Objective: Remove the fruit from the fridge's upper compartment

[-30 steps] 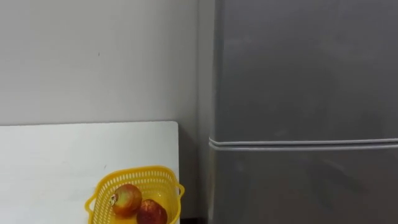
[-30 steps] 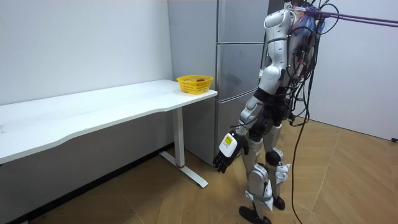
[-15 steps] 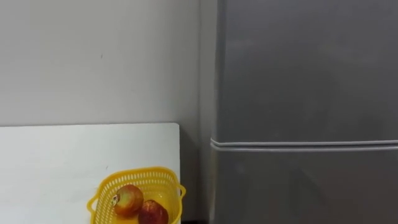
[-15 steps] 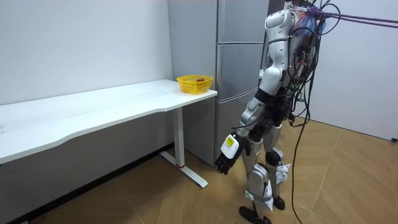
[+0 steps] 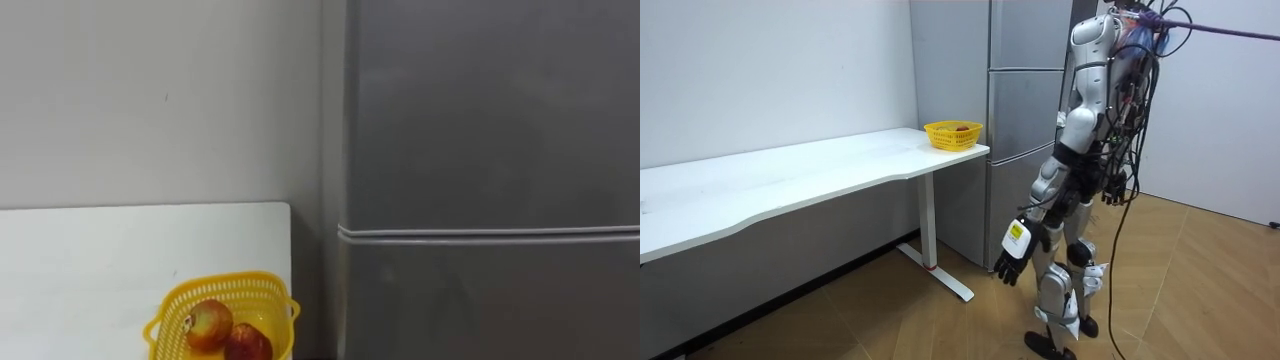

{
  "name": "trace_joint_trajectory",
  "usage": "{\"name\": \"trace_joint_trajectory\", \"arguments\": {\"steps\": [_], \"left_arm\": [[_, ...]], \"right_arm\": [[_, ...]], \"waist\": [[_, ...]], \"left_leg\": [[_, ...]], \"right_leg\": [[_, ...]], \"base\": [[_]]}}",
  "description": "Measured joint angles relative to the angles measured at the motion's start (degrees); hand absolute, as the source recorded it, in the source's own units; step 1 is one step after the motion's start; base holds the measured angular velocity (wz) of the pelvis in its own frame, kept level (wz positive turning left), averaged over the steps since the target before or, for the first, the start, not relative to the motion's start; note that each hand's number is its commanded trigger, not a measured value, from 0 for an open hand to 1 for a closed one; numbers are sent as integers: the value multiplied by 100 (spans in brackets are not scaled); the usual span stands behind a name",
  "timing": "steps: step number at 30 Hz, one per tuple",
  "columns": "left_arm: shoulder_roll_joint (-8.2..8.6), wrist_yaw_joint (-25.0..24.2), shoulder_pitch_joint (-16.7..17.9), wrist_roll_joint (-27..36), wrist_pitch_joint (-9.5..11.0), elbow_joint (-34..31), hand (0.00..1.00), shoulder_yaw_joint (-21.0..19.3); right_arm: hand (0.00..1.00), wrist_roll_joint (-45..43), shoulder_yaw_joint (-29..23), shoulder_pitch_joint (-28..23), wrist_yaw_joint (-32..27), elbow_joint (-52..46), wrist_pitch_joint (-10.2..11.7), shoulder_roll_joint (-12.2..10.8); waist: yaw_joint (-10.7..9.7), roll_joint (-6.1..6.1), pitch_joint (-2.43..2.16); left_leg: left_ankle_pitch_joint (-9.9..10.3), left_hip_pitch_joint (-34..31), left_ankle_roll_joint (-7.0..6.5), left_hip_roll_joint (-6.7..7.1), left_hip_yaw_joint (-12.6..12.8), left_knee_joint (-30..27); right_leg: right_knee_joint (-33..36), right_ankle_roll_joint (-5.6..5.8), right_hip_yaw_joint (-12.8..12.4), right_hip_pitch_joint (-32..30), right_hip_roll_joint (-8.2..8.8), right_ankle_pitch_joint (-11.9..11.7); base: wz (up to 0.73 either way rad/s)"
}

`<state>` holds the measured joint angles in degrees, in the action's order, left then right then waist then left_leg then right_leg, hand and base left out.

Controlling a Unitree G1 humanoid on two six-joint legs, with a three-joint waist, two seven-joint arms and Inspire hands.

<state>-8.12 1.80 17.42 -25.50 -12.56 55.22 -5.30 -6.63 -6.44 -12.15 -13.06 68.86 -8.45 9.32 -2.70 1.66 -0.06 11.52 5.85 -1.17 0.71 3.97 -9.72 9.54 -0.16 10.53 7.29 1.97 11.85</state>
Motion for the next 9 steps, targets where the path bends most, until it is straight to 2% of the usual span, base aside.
{"name": "trace_joint_trajectory", "arguments": {"steps": [2,7,9], "left_arm": [[1,-23,-4,-4,-11,51,0,1],[22,-29,-52,4,-39,110,0,9],[18,-30,-90,3,-45,130,0,126]], "right_arm": [[0,-260,176,18,263,9,-119,-2],[0,-668,547,96,591,18,-169,-5],[0,-755,706,98,688,-4,-173,-5]], "waist": [[20,-1,1],[43,0,3],[100,0,3]], "left_leg": [[0,20,1,-1,-4,4],[0,34,1,1,-14,1],[0,36,1,2,-14,1]], "right_leg": [[13,-3,-1,1,-1,13],[13,-5,16,26,1,14],[13,-4,37,30,4,14]], "base": [[0],[1],[0]]}}
